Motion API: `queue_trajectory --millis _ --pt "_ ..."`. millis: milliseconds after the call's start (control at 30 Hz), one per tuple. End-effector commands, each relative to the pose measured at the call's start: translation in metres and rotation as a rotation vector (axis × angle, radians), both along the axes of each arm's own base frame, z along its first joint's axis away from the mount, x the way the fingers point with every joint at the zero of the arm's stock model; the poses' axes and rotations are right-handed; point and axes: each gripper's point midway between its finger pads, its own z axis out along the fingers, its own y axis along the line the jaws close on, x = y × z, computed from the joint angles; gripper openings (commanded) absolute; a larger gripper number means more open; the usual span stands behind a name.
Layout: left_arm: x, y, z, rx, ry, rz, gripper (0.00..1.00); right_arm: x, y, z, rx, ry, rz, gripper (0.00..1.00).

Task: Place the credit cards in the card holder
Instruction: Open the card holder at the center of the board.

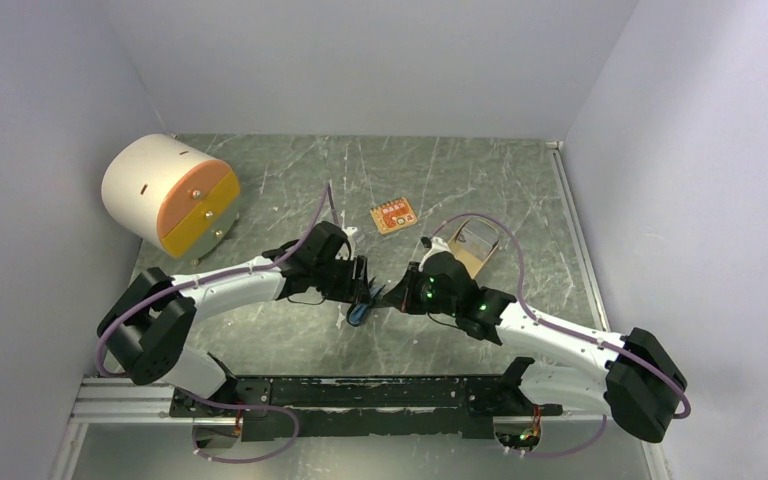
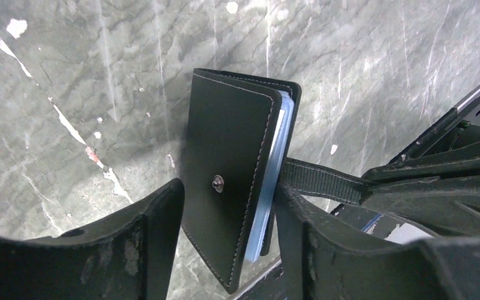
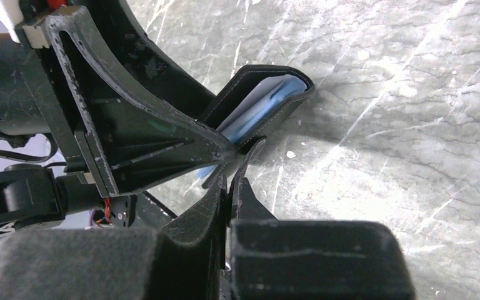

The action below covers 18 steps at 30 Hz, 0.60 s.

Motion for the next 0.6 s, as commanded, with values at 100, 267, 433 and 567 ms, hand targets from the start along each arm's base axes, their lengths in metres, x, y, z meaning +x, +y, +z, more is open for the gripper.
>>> queue_trajectory --millis 100,267,433,567 --pt "0.011 0.021 -0.012 0.12 -0.029 0.064 0.5 0.004 -0.012 -0.001 -0.023 -0.028 -0.023 0.0" --pt "0.009 0.026 -0.016 0.135 -0.025 0.071 0.51 0.005 -0.022 -0.011 -0.046 -0.019 -0.04 0.0" --pt "0.007 0.029 -0.017 0.139 -0.025 0.079 0.55 0.006 -0.032 -0.028 -0.079 0.006 -0.049 0.0" --pt "0.006 0.033 -0.02 0.152 -0.023 0.087 0.56 0.008 -0.038 -0.037 -0.093 0.017 -0.056 0.0"
